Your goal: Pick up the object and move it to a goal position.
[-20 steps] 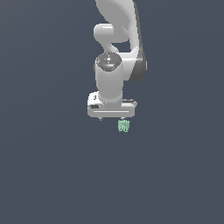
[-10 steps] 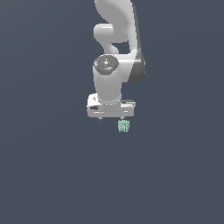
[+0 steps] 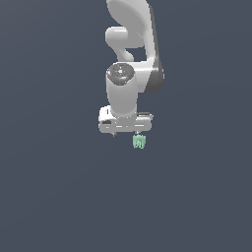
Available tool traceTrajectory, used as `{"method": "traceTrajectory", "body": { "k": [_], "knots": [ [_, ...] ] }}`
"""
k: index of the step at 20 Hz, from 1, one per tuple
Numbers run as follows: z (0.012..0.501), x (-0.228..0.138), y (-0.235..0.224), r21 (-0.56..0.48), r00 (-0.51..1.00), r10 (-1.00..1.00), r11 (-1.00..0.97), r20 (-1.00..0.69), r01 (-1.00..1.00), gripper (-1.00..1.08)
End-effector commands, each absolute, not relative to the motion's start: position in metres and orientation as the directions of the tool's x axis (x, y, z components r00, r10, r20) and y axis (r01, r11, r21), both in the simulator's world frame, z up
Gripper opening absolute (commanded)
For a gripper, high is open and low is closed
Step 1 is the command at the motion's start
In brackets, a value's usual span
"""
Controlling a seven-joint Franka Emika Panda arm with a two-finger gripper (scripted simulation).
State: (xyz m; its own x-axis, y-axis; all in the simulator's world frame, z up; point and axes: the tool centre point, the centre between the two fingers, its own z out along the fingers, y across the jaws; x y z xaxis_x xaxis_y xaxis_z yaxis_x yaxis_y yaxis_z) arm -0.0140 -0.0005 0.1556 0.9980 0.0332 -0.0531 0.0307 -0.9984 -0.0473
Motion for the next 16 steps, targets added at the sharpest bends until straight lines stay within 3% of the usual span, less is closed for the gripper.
{"method": "traceTrajectory", "body": {
  "k": [1,16],
  "knots": [
    [0.154,-0.015,0.001,-0.046,0.996,0.066,-0.997,-0.051,0.064,1.0],
    [0.13,-0.024,0.018,-0.034,0.89,0.455,-0.89,-0.032,0.454,1.0]
  ]
}}
